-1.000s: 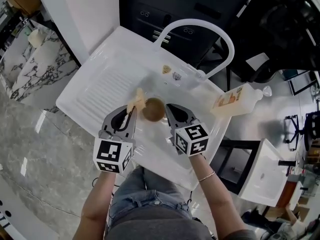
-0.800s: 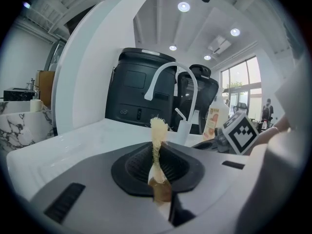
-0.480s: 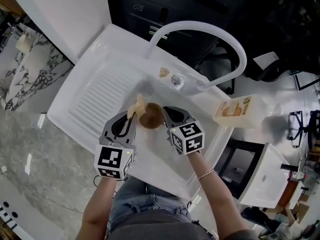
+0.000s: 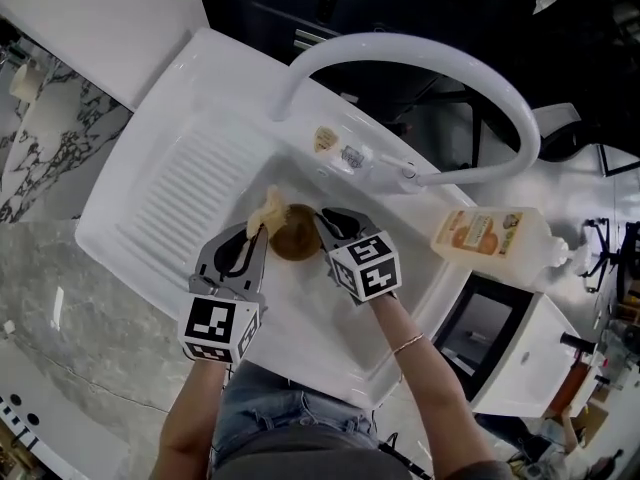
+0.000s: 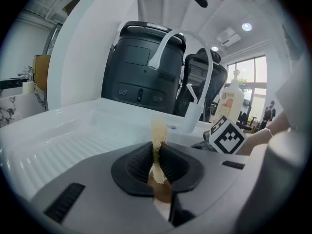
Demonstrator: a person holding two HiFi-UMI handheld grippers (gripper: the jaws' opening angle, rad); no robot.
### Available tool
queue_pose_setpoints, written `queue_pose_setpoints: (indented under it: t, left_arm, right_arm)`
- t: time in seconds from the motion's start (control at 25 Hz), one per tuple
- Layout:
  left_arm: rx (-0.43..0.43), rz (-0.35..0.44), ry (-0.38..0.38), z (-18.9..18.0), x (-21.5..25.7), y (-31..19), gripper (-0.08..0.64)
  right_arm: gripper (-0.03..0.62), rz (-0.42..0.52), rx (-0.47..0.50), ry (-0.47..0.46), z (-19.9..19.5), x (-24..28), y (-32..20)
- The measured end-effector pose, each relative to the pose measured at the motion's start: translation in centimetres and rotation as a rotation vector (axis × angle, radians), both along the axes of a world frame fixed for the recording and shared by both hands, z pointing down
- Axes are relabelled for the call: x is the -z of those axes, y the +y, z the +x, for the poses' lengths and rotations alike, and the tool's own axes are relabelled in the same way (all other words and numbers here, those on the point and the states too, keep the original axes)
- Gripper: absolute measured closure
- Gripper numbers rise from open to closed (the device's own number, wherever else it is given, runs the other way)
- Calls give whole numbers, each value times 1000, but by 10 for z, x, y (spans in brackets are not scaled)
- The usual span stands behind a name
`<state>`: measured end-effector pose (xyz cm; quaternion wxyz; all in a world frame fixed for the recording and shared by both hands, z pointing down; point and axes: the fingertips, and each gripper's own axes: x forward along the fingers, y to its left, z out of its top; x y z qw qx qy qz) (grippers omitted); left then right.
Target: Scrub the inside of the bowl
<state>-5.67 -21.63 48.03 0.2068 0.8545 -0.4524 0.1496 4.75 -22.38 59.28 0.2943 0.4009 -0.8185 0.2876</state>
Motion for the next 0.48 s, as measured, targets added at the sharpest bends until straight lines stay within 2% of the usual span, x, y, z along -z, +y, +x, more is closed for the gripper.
queue_pose_setpoints:
  t: [0.24, 0.48]
  left_arm:
    - [9, -26, 1, 1, -11, -8, 523]
    - [19, -50, -1, 1, -21, -13, 523]
  right_arm:
    - [507, -68, 36, 0, -2, -20, -1]
    - [497, -122, 39, -7, 1, -38, -2]
